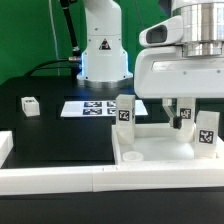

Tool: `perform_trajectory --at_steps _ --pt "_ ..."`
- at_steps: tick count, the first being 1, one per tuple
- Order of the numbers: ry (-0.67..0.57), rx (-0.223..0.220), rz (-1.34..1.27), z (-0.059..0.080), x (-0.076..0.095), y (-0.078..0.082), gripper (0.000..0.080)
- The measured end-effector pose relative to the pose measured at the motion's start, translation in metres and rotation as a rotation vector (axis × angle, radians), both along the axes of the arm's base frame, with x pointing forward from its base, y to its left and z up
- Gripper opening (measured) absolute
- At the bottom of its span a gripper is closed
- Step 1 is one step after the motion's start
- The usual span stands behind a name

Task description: Assemble square table

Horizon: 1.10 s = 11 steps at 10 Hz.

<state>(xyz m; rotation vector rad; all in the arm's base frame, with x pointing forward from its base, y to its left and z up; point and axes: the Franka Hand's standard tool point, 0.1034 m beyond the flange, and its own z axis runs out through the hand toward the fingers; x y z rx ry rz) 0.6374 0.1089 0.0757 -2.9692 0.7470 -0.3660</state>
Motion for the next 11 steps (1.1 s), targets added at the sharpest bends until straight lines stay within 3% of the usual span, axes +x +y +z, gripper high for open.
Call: perform_trajectory --at_steps 2,3,4,5,11 --pt "0.0 0.005 -0.022 -0.0004 -0.0001 -0.0003 0.0615" --pt "0.001 0.012 -0.047 -0.0007 -0.0003 -0.0002 0.0437" --pt "0.001 0.039 -0.15 -0.0011 -0.0005 -0.0002 0.0437" --pt "0.001 0.055 -0.225 -0.0011 -0.0005 -0.0028 0.0288" --pt "0.07 0.19 -0.878 -0.0031 -0.0099 -0.0075 0.029"
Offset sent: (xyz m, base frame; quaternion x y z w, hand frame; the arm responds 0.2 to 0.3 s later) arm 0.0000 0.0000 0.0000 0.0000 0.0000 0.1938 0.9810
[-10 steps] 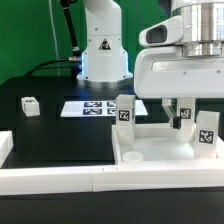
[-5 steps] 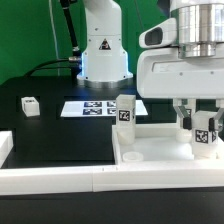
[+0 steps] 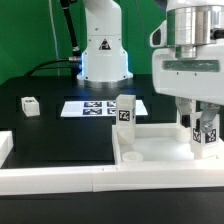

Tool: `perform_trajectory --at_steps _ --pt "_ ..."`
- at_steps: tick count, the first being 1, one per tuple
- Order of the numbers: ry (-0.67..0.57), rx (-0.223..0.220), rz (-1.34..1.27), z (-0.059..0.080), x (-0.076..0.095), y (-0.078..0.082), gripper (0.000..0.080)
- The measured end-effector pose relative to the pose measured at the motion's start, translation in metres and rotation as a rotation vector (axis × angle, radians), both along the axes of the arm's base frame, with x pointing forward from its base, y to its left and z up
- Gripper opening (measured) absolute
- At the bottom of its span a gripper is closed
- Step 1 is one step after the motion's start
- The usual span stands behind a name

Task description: Assemble square table

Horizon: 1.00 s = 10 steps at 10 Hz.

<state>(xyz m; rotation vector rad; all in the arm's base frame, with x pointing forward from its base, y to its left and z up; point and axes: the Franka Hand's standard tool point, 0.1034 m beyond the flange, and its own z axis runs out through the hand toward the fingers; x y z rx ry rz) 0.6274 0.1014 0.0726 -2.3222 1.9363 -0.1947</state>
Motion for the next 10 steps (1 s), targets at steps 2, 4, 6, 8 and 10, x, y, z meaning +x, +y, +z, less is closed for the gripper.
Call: perform_trajectory --at_steps 2,4,6,8,10 --pt "-0.01 0.103 -0.366 -0.001 -0.005 0.005 0.0291" --pt "-0.041 0.134 -0.489 -0.001 -0.008 0.006 0.0294" --pt "-0.033 0.163 -0.597 -0.001 -0.009 0.007 0.0294" --pt "-0.032 0.144 -0.518 -0.002 -0.01 0.007 0.0523" --pt "0.012 0.09 -0.24 0.0 -0.012 0.014 0.061"
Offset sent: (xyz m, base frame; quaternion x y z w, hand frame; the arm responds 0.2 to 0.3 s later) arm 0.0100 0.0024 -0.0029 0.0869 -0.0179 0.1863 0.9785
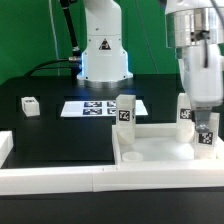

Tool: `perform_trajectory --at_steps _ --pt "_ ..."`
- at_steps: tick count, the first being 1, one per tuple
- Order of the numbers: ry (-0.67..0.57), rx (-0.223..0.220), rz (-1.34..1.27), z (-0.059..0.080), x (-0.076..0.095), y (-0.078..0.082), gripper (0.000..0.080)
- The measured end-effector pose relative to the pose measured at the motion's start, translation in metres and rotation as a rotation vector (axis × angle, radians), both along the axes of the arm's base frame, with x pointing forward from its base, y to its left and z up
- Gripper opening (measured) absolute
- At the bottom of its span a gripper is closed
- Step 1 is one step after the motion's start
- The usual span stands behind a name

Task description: Assemble square table

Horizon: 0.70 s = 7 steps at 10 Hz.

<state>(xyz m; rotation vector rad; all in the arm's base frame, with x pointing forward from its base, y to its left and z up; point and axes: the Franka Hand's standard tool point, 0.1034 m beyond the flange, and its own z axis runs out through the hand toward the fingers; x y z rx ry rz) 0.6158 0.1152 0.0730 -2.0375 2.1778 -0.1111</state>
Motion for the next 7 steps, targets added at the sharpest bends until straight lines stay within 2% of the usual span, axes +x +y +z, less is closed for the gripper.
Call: perform_trajectory --at_steps 2,6,7 --pt "-0.047 -0.074 0.353 0.0014 0.0042 0.0082 0.0648" --pt "-0.052 -0.136 0.607 0.0008 0.0049 0.0038 0.0649" --pt "-0.048 -0.189 0.796 0.0005 0.0073 0.0023 0.0649"
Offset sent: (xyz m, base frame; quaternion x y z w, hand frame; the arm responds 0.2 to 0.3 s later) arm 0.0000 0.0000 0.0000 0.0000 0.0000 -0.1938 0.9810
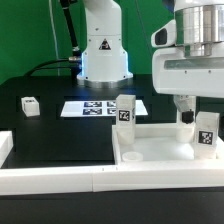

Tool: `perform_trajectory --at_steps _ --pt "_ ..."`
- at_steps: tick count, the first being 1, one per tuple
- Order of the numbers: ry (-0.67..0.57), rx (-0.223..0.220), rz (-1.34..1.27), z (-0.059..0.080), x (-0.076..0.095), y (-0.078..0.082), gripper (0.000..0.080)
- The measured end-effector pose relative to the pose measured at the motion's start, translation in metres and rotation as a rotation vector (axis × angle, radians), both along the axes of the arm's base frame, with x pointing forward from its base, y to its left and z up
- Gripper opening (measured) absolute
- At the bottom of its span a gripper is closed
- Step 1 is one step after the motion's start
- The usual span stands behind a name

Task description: Assemble square table

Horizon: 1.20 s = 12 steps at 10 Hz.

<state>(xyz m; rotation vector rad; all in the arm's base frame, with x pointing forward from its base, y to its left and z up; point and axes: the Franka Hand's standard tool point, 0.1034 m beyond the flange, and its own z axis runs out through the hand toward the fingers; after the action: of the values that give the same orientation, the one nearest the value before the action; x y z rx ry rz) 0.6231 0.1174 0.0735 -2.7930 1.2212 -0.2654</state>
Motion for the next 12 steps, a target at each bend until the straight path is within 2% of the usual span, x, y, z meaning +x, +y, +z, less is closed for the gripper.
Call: perform_trajectory --at_steps 1,2,3,4,5,6,7,12 --pt "-0.004 -0.05 0.172 0.0017 0.0055 -0.0032 0.0649" --pt "-0.014 -0.078 0.268 0.002 0.009 -0.0069 0.0649" --pt "-0.014 -0.074 0.252 0.0017 0.0088 -0.0066 0.0649" --pt "-0.015 -0.068 0.222 0.0017 0.0087 -0.0065 0.0508" --pt "-0.015 -0.066 0.209 0.0016 0.0087 -0.0067 0.0508" --pt "-0.015 -0.049 0.134 0.0016 0.0087 -0.0062 0.037" --pt "-0.015 -0.033 0.058 0.0015 0.0085 -0.0064 0.0288" --pt "0.014 0.034 -0.275 0.0022 0.006 -0.011 0.0289"
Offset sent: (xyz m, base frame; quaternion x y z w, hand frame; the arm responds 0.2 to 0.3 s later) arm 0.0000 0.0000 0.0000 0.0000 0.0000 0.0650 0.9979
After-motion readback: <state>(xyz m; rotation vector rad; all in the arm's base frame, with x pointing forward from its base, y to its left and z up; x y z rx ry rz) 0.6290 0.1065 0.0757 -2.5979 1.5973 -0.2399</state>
